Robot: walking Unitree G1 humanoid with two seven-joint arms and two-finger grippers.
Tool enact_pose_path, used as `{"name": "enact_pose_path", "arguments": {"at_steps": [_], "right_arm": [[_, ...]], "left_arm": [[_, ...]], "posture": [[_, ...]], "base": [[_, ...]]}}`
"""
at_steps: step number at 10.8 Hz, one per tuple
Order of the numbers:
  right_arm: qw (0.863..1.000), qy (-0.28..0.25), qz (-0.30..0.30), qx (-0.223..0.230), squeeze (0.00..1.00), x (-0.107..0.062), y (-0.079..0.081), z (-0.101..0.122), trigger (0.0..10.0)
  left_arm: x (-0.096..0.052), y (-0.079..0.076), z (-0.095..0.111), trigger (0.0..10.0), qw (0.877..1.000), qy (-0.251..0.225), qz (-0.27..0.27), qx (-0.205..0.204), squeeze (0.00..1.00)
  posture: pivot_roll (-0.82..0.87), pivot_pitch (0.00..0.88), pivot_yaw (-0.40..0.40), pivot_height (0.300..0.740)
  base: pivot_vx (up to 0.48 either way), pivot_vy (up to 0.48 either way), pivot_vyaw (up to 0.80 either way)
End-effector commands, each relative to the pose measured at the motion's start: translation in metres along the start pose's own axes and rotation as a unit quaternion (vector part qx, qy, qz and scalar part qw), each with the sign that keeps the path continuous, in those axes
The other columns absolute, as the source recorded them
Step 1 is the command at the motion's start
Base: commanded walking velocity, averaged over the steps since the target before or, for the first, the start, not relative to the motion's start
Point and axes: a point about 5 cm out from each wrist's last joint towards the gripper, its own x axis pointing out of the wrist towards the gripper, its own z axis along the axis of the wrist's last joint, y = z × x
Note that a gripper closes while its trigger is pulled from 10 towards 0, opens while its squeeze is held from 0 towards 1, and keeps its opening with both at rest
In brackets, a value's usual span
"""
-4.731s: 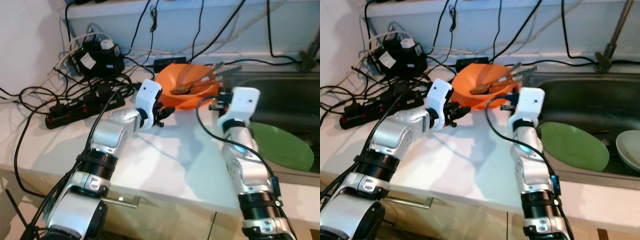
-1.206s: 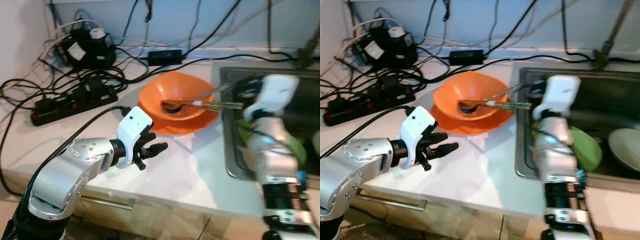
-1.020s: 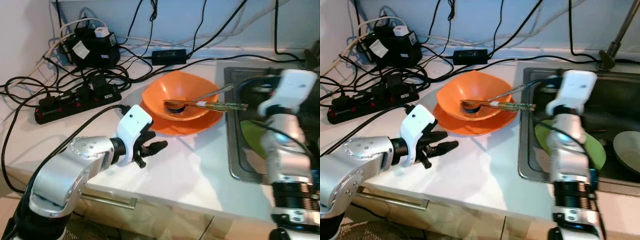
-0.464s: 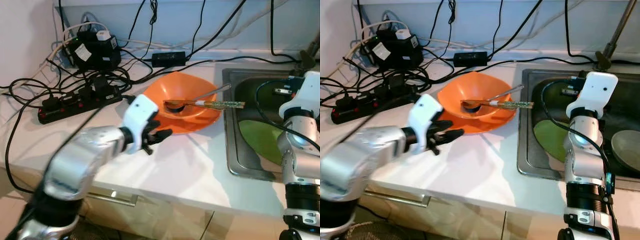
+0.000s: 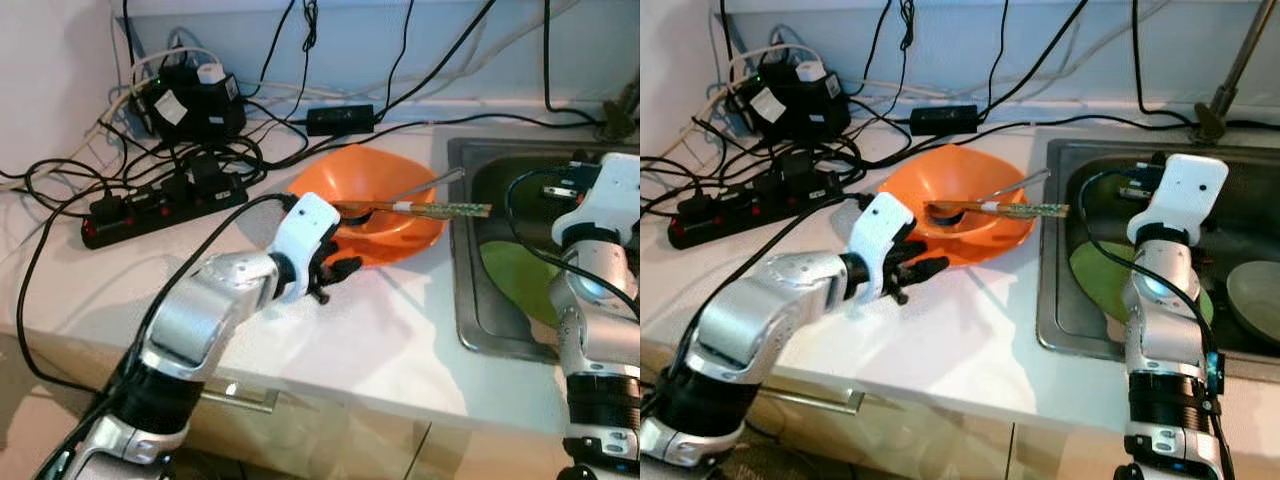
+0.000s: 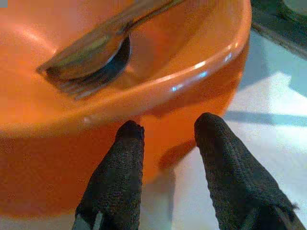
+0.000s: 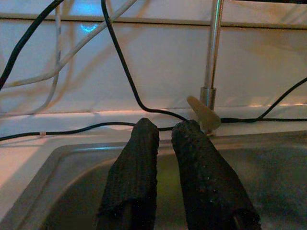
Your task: Kitchen organization
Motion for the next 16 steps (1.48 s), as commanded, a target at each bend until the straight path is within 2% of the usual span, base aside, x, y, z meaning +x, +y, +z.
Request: {"name": "enact_pose_path", "arguments": {"at_steps": [1,4,7,11,13,16], "right_arm": [[1.000,-0.007,0.002,0.005,0.00,-0.002,0.002,0.002,10.0],[1.000,-0.002,0.007,0.006,0.00,-0.003,0.005,-0.001,10.0],[1.000,0.002,0.010,0.004,0.00,-0.005,0.005,-0.002,10.0],[1.000,0.005,0.015,0.006,0.00,-0.005,0.010,-0.003,10.0],[1.000,0.007,0.015,0.006,0.00,-0.006,0.010,-0.004,10.0],[1.000,0.010,0.014,0.007,0.00,-0.006,0.010,-0.006,10.0]], "left_arm": [[-0.001,0.006,0.007,10.0,1.000,-0.011,0.017,0.007,0.00],[0.003,0.017,0.015,10.0,0.998,-0.032,0.052,0.002,0.00],[0.010,0.017,0.011,10.0,0.998,-0.017,0.062,0.021,0.00],[0.021,0.004,-0.004,10.0,0.999,0.022,0.031,0.020,0.00],[0.018,-0.005,-0.010,10.0,0.999,0.039,-0.005,0.032,0.00],[0.004,-0.013,-0.005,10.0,0.997,0.036,-0.050,0.044,0.00]], "posture": [[0.06,0.038,0.139,0.740],[0.07,0.041,0.137,0.740],[0.06,0.045,0.139,0.740],[0.06,0.046,0.140,0.740],[0.06,0.050,0.143,0.740],[0.08,0.053,0.142,0.740]], "base": [[0.000,0.000,0.00],[0.000,0.000,0.00],[0.000,0.000,0.00],[0.000,0.000,0.00],[0.000,0.000,0.00],[0.000,0.000,0.00]]}}
